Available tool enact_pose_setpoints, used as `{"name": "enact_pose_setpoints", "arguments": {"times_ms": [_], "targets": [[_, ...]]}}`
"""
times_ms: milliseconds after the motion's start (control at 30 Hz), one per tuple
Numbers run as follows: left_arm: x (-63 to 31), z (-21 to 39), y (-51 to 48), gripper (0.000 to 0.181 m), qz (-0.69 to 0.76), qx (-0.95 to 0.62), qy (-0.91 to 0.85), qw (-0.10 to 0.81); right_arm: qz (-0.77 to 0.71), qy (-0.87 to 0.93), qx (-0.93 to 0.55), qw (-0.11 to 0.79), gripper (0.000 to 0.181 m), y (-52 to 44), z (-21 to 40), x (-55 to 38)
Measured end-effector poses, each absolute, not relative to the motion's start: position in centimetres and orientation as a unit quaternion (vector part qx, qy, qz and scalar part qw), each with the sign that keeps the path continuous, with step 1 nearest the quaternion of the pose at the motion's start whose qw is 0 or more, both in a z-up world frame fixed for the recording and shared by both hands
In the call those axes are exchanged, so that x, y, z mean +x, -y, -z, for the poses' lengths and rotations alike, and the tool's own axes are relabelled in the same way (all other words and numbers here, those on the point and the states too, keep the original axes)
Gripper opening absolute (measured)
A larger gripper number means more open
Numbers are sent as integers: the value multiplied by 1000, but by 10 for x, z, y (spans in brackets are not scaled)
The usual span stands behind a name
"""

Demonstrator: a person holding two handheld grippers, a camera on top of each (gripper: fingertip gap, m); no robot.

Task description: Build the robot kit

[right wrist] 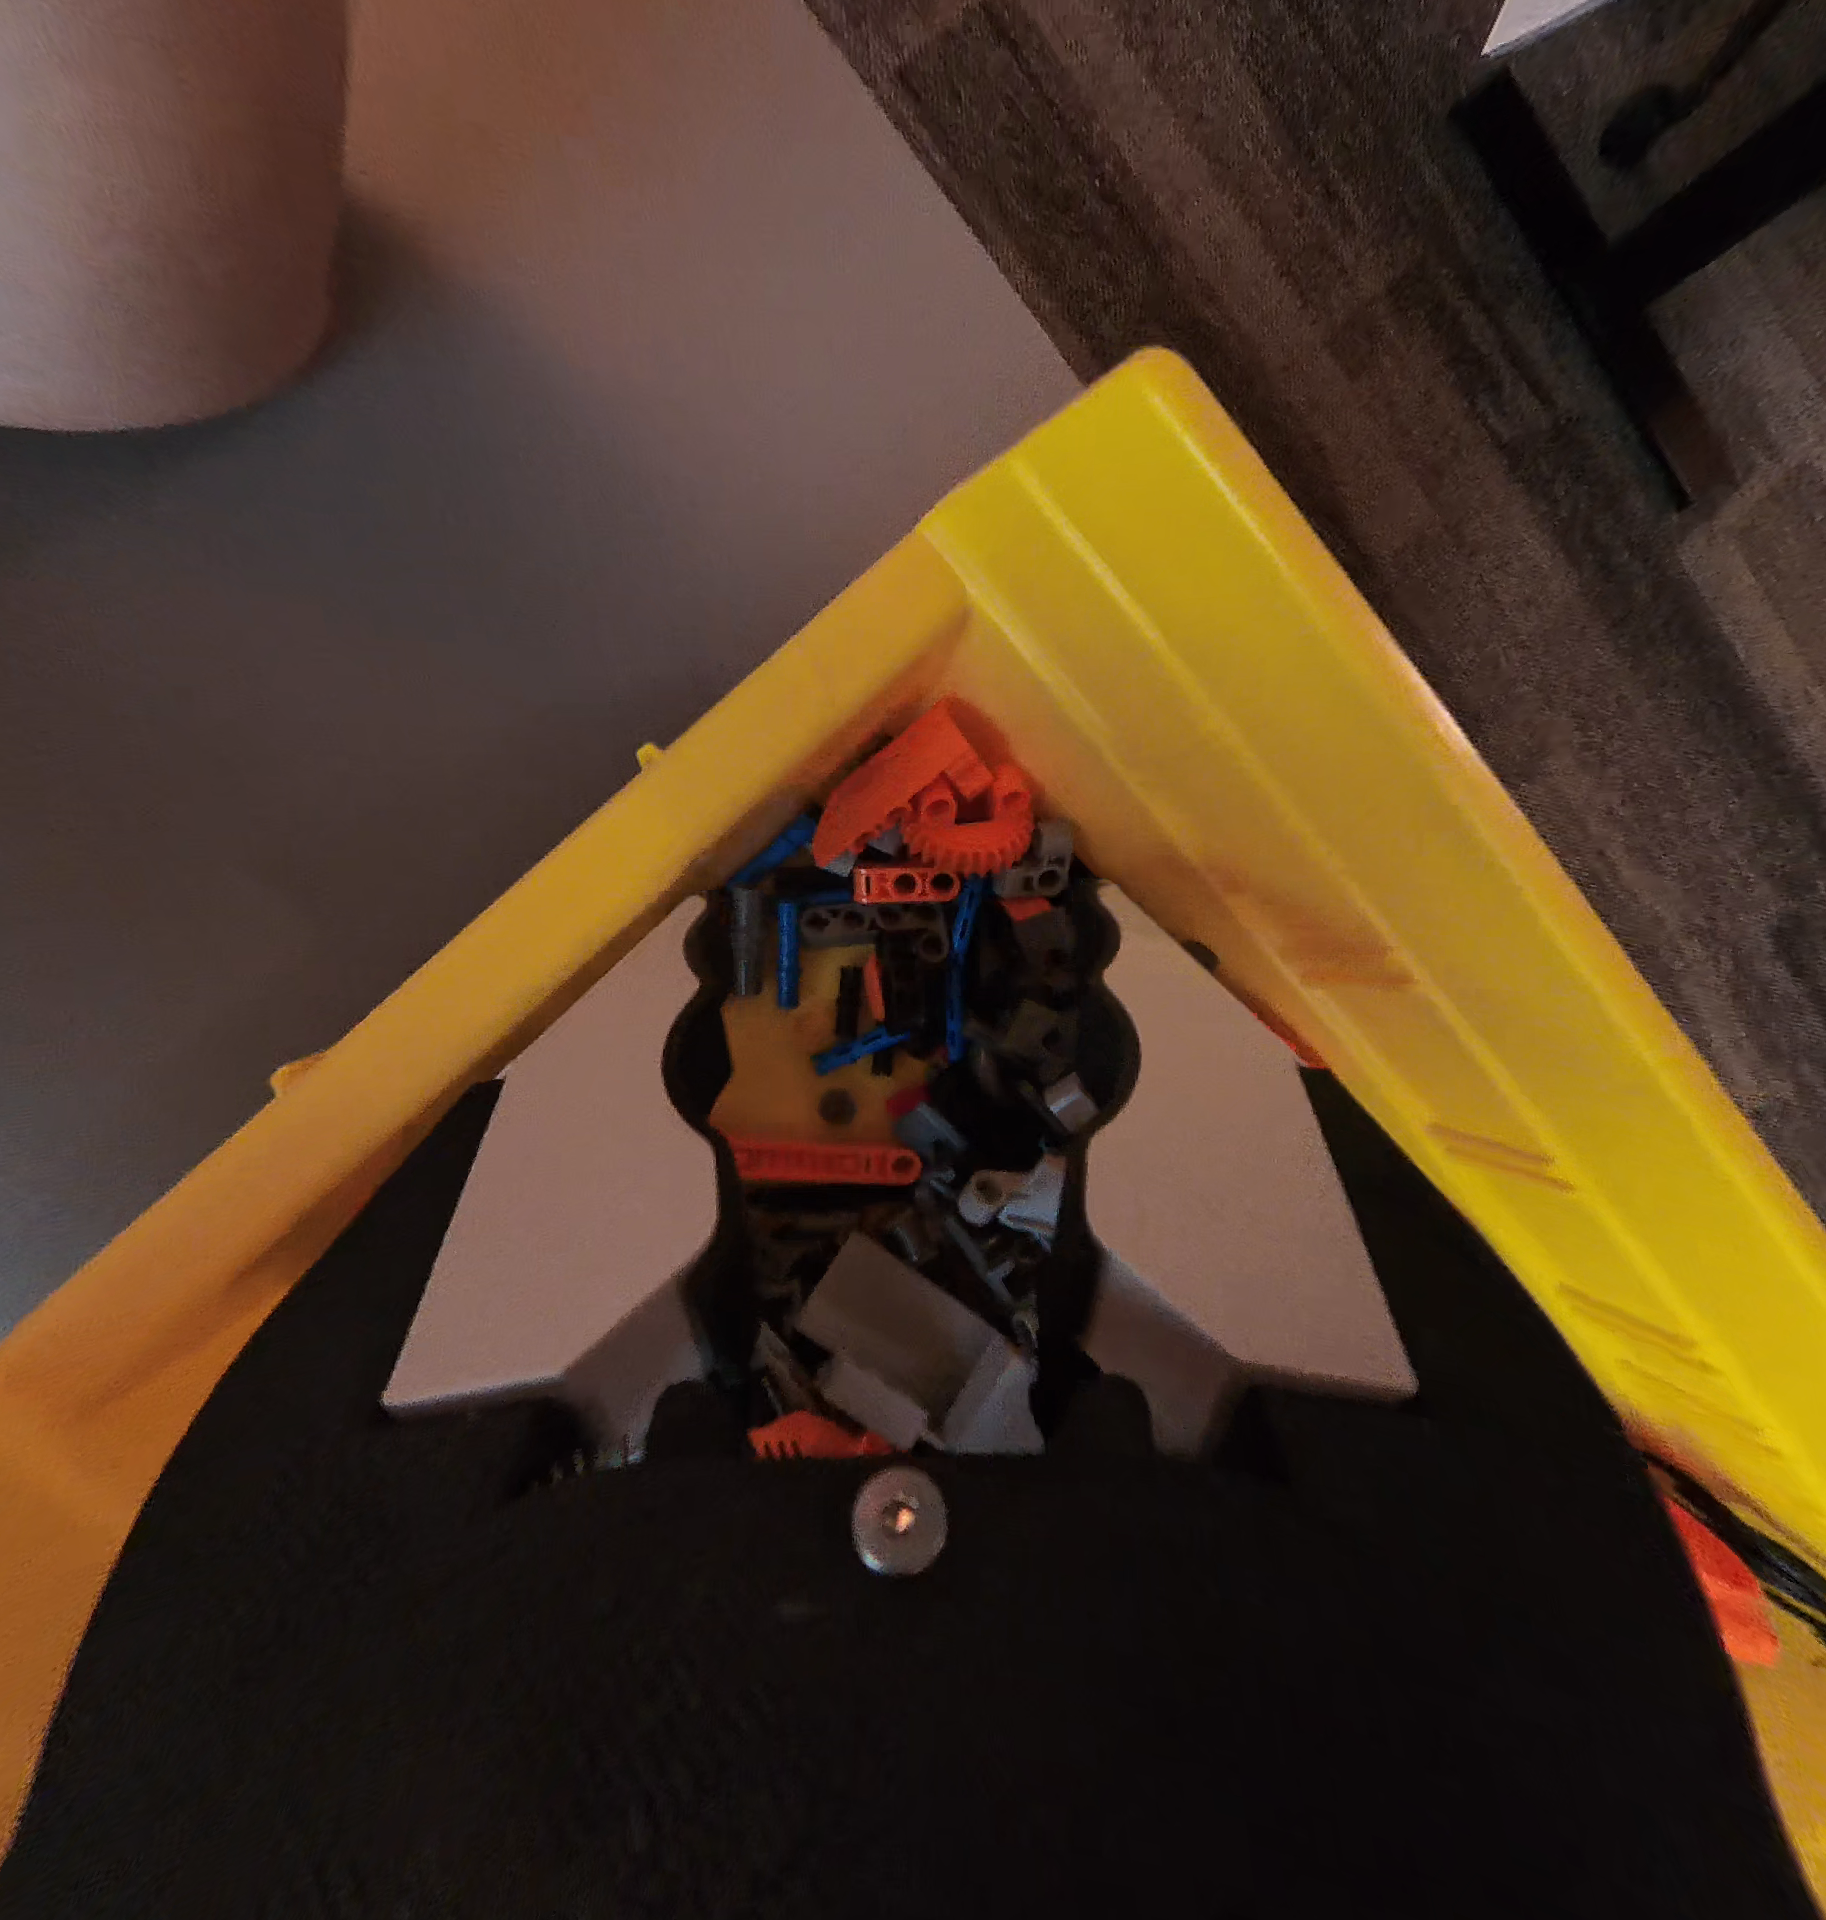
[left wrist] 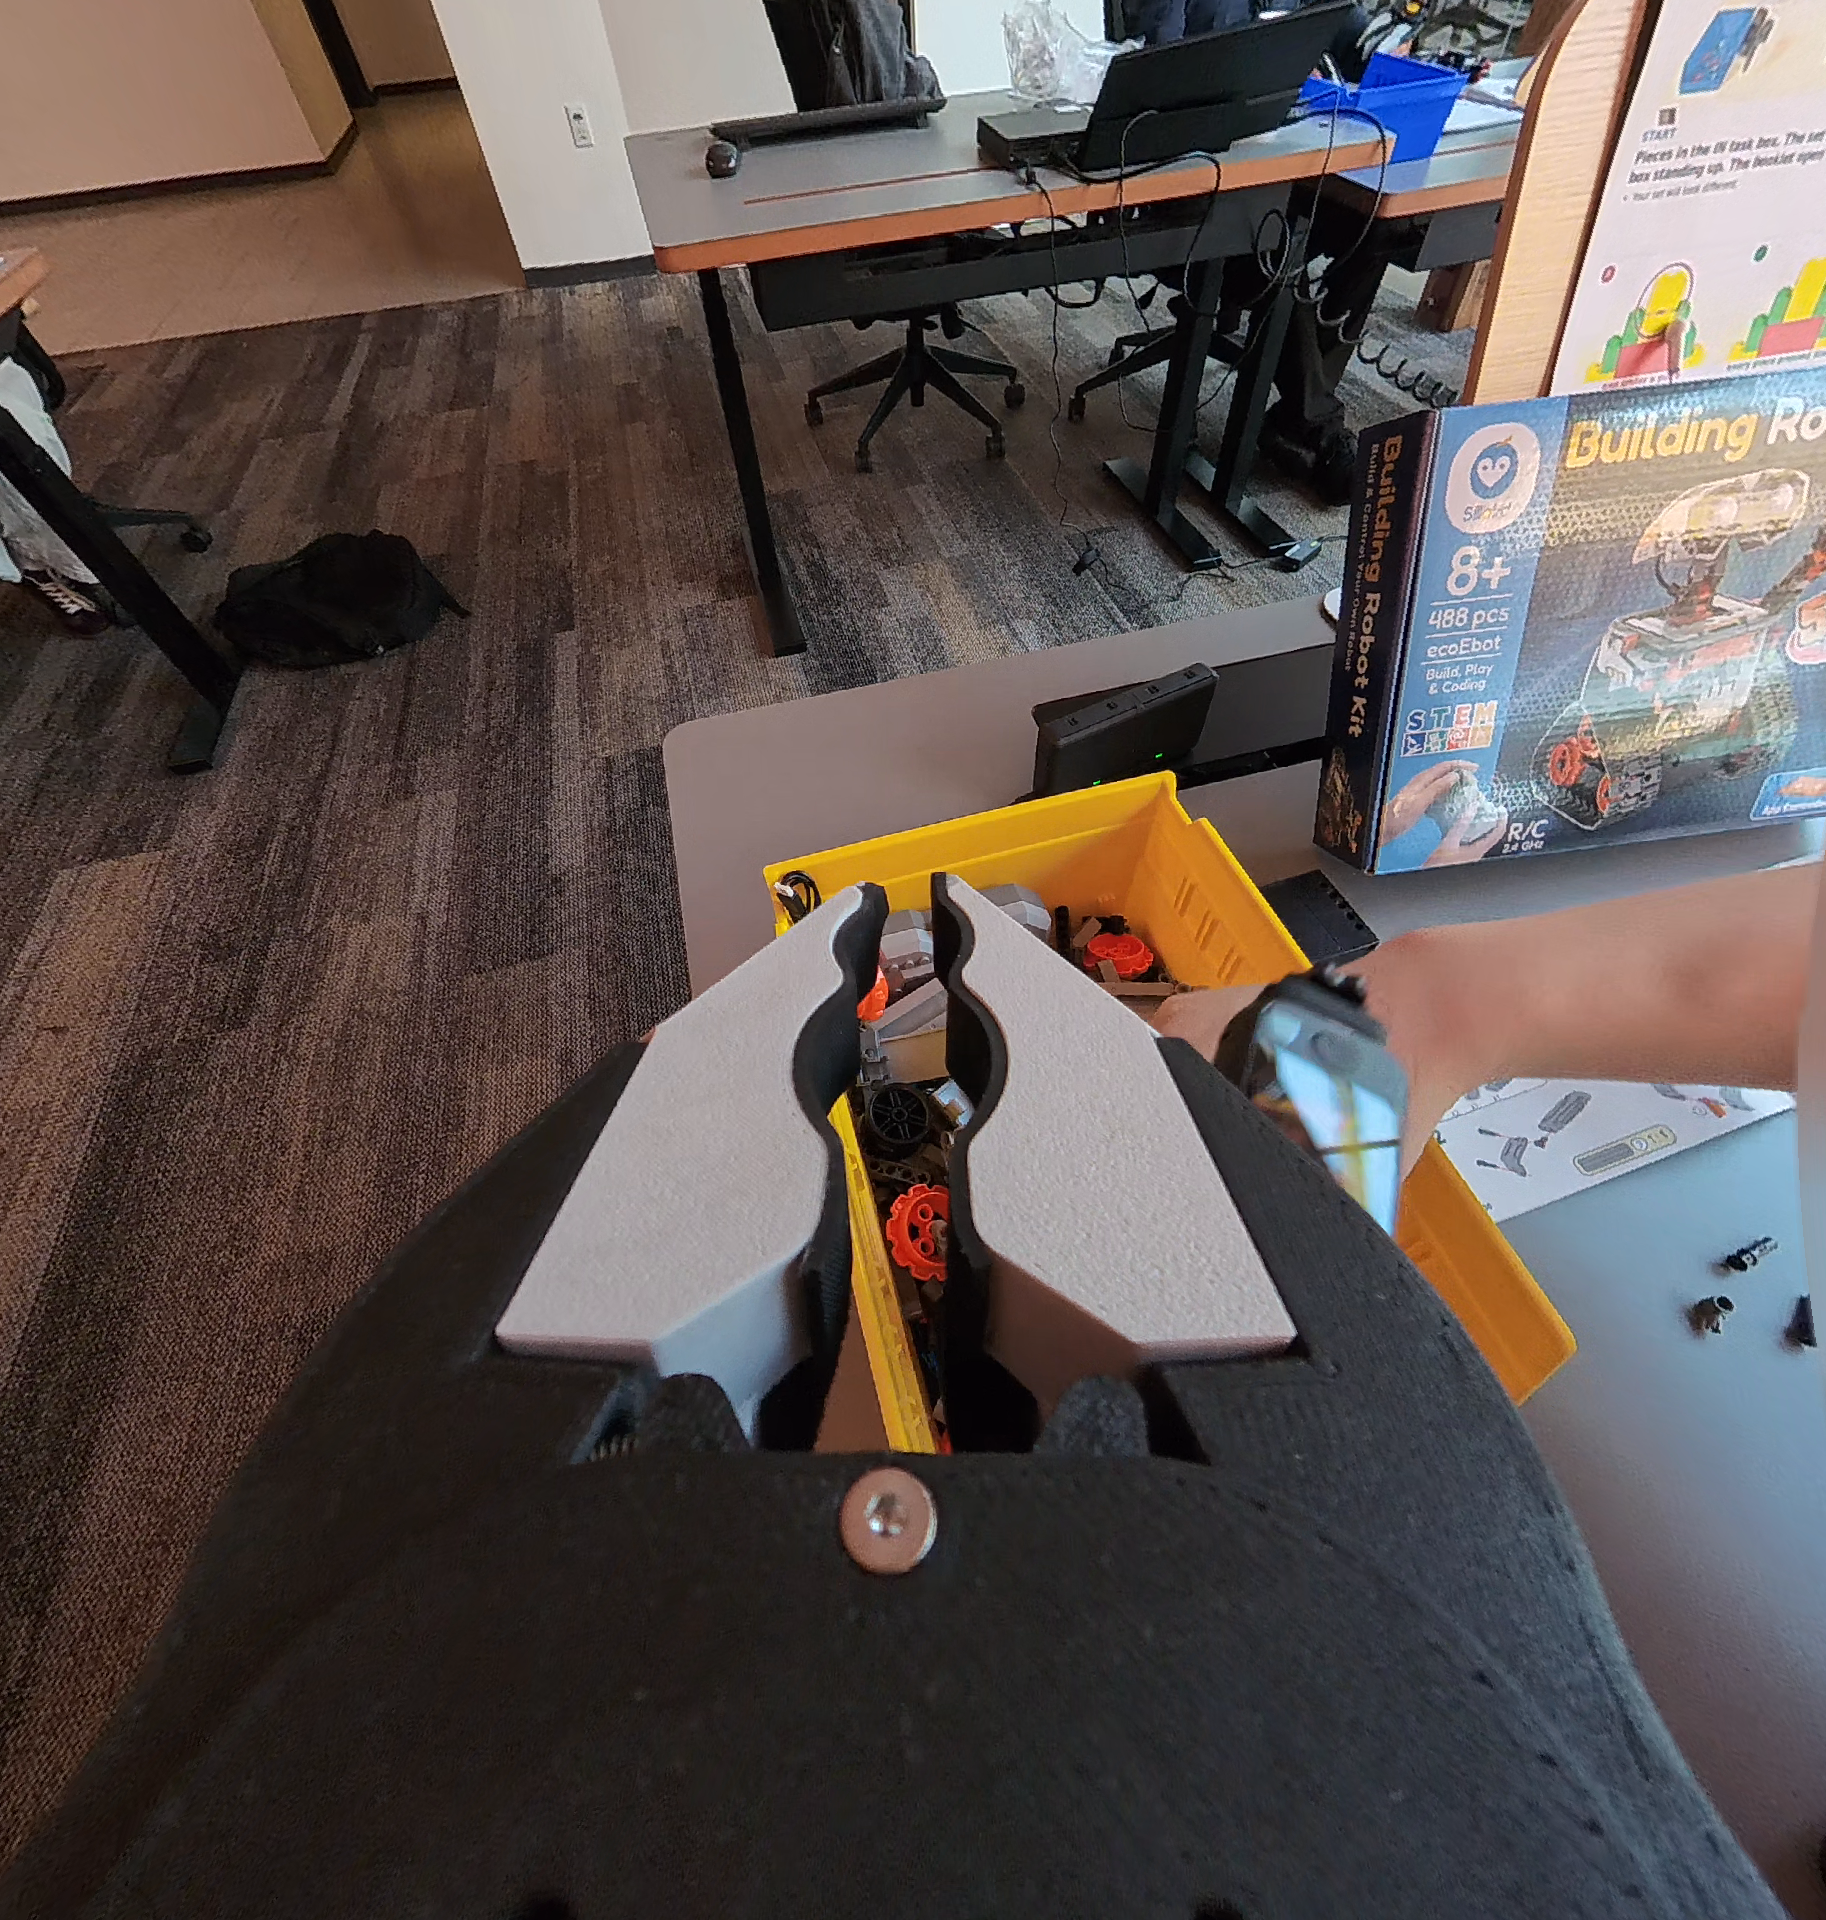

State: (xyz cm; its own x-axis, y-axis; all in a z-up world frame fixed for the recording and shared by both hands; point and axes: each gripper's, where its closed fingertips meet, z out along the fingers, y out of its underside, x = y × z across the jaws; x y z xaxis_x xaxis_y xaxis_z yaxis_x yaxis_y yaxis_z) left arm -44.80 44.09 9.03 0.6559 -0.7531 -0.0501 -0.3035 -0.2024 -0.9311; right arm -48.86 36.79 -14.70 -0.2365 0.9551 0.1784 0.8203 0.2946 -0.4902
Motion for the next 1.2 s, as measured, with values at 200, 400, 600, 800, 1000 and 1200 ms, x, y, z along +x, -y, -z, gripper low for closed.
{"name": "enact_pose_setpoints", "arguments": {"times_ms": [200,400,600,800,1000,1200], "targets": [[-446,-90,-440,8,216,-744,-360,520,-123,789,-568,201,59,-372,168,-498],[-445,-89,-439,8,215,-744,-362,519,-123,774,-598,170,46,-377,172,-497],[-445,-90,-439,8,215,-743,-362,520,-84,775,-609,144,19,-386,176,-470],[-444,-89,-439,8,213,-744,-363,518,-41,776,-618,117,14,-394,171,-438],[-444,-89,-439,8,213,-745,-363,518,-27,763,-638,97,12,-397,165,-412],[-444,-89,-438,8,213,-744,-364,518,-75,743,-652,127,17,-398,155,-418]]}}
